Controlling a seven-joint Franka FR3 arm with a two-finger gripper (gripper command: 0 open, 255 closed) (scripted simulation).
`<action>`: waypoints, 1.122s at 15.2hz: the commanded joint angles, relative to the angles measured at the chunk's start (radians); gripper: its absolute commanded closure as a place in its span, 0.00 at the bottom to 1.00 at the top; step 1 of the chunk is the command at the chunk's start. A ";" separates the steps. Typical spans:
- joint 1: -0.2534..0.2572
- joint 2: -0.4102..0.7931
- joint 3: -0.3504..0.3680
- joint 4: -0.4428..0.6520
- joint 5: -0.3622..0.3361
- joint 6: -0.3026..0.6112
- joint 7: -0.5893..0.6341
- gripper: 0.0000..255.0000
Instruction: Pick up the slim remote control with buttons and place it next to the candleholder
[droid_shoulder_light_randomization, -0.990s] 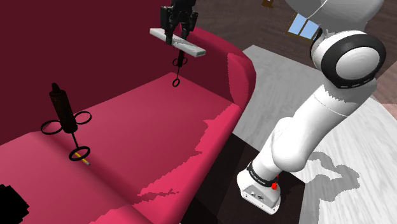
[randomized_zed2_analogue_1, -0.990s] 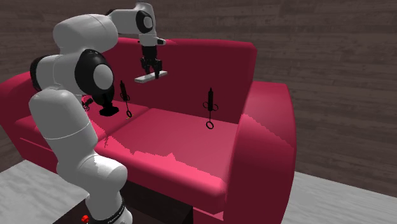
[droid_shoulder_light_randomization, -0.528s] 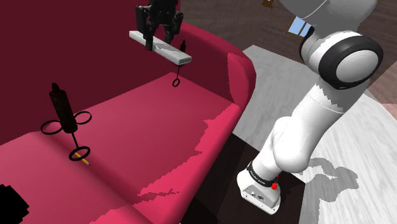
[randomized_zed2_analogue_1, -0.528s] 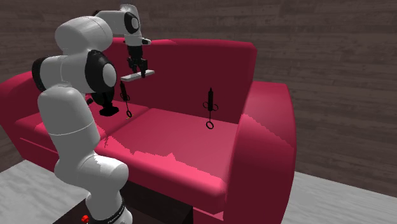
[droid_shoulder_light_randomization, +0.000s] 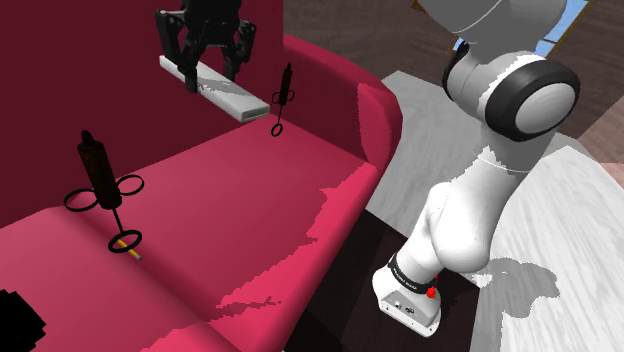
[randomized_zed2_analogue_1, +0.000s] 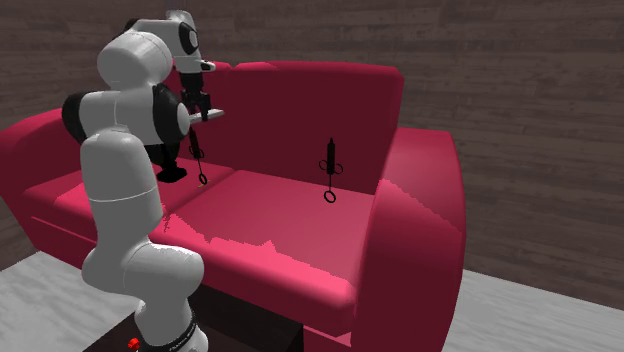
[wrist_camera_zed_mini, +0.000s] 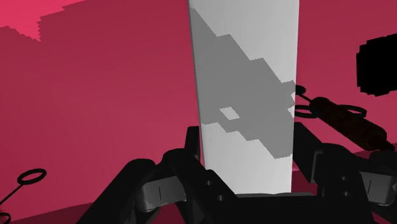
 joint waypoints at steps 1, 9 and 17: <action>0.002 -0.017 0.002 -0.046 0.005 0.031 0.008 1.00; -0.008 -0.071 -0.003 -0.226 0.021 0.159 -0.004 1.00; -0.012 -0.101 -0.006 -0.371 0.030 0.275 -0.011 1.00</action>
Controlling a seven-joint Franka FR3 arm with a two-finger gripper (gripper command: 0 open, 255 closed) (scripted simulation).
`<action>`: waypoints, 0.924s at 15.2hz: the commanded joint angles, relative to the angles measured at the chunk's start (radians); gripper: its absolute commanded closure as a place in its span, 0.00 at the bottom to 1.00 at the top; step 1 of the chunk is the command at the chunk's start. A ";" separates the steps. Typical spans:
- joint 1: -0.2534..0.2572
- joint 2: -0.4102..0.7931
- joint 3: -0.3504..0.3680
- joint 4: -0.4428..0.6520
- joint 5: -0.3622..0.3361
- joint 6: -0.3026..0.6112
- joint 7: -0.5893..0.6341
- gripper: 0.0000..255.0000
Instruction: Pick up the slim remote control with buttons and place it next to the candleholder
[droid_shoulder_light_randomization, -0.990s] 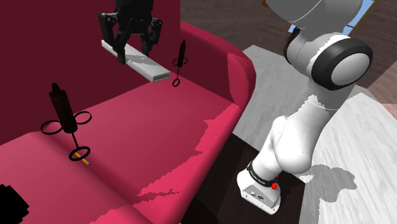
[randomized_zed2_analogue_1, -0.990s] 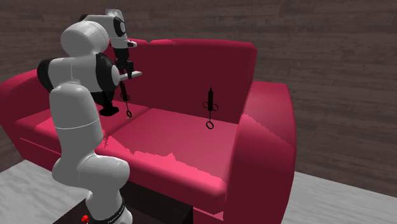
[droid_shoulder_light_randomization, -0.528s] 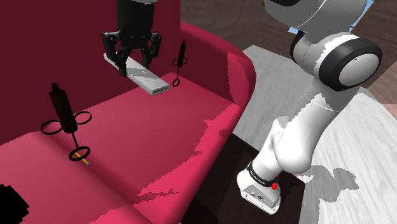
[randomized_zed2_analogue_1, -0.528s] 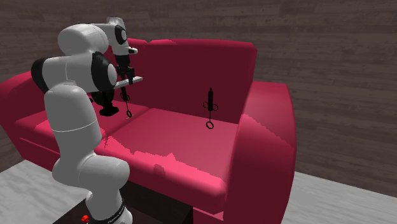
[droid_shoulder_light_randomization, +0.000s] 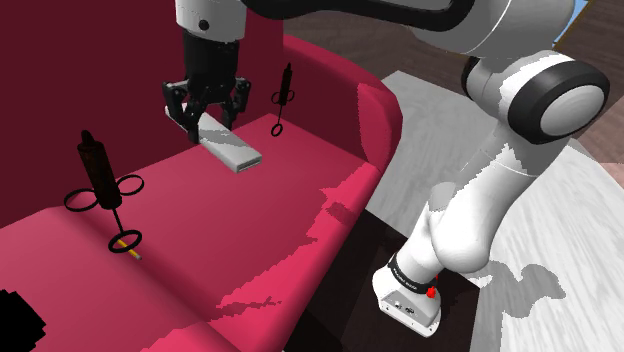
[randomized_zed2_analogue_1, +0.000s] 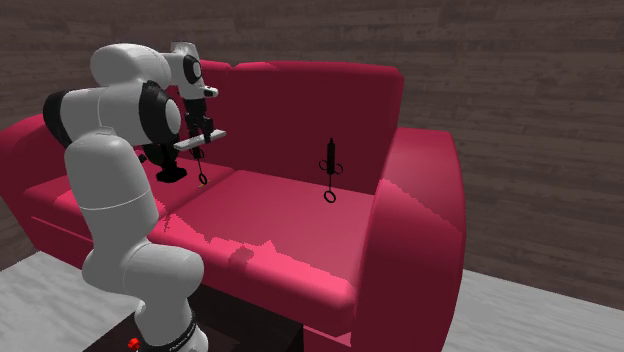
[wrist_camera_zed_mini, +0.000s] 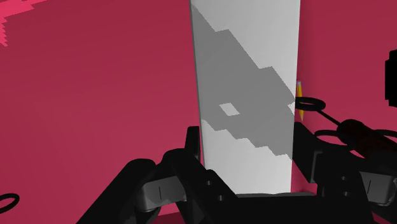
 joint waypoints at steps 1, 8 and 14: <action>-0.001 -0.005 -0.001 -0.033 0.002 0.029 -0.003 1.00; -0.002 -0.015 -0.002 -0.139 0.005 0.125 -0.006 1.00; -0.002 -0.014 -0.002 -0.219 0.004 0.206 -0.006 1.00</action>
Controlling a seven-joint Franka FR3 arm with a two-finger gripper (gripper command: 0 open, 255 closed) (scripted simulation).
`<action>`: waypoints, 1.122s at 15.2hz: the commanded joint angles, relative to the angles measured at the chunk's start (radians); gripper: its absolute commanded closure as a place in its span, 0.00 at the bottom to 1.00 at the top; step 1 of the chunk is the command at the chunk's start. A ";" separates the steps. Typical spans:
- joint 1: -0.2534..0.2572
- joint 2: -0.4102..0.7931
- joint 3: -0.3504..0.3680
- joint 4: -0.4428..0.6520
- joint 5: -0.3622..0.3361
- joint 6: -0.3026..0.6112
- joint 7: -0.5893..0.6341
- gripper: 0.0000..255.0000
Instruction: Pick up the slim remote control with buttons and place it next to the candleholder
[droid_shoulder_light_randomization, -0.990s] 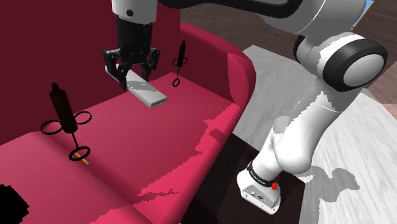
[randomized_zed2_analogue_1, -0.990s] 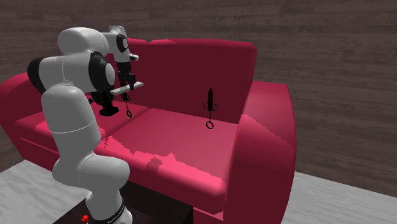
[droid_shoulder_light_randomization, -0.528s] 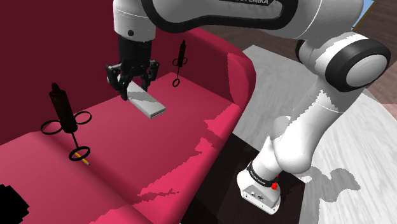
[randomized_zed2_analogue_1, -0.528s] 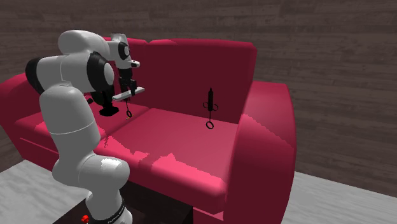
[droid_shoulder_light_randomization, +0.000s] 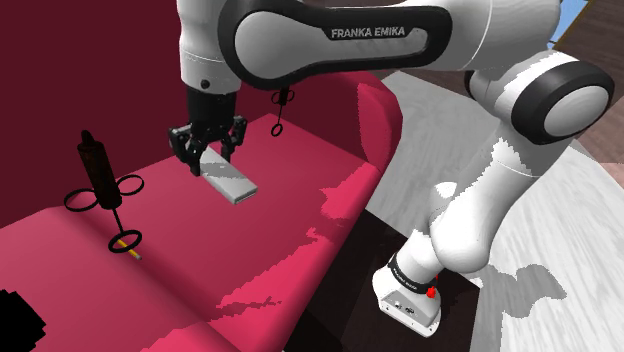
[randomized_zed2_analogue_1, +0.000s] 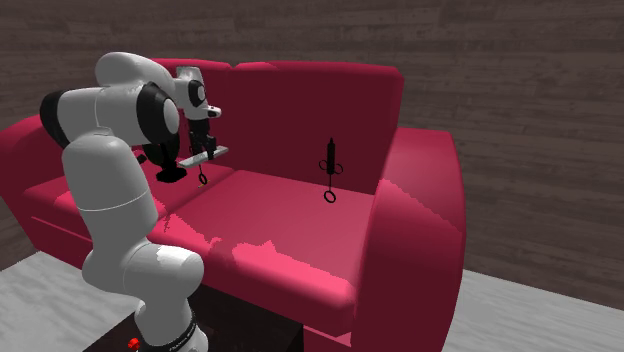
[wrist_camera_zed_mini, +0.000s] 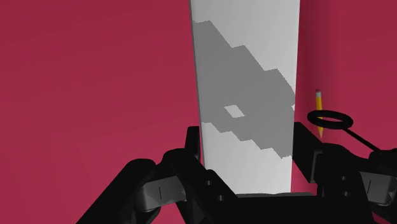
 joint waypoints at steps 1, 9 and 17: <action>-0.001 0.002 -0.001 -0.024 -0.001 0.026 -0.002 1.00; 0.000 0.017 0.000 -0.114 -0.005 0.131 0.000 1.00; 0.002 0.047 0.000 -0.189 -0.014 0.235 0.006 1.00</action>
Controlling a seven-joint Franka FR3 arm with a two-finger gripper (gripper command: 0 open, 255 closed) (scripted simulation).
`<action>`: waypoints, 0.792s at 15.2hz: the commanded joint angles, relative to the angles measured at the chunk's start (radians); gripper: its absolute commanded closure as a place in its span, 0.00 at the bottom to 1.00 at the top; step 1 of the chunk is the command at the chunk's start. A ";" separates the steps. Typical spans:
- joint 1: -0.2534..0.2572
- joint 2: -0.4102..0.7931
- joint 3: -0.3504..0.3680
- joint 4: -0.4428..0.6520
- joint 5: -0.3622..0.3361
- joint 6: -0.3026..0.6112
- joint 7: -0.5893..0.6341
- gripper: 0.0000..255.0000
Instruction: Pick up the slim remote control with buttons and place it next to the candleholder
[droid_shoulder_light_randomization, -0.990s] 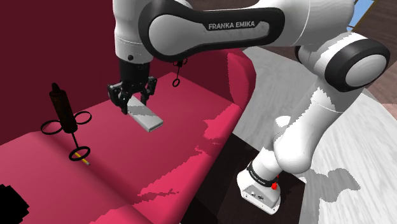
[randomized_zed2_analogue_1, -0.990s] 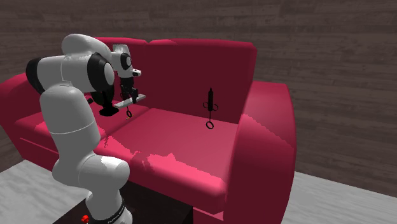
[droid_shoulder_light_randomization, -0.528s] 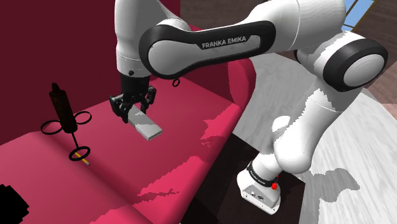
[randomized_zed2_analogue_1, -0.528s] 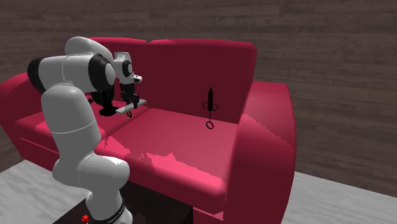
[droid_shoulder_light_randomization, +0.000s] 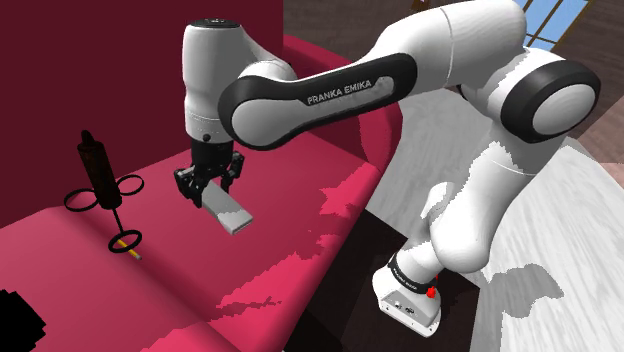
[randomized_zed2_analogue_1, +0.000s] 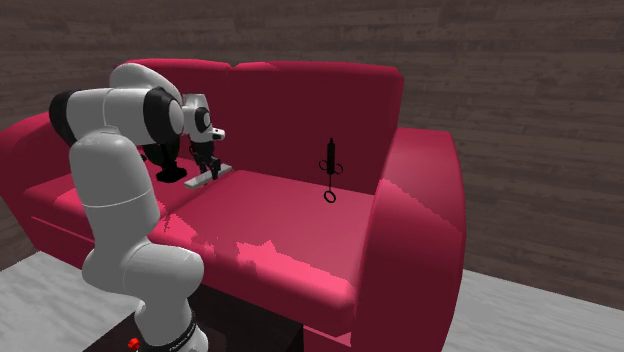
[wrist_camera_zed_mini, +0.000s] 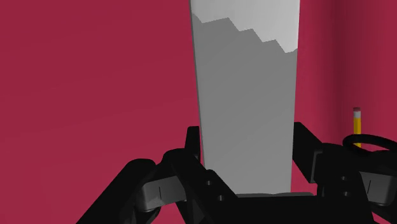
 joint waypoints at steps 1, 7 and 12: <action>0.000 0.008 0.000 -0.017 -0.003 0.026 0.001 1.00; 0.002 0.040 0.000 -0.063 -0.014 0.102 0.009 1.00; 0.004 0.072 -0.002 -0.095 -0.026 0.165 0.017 1.00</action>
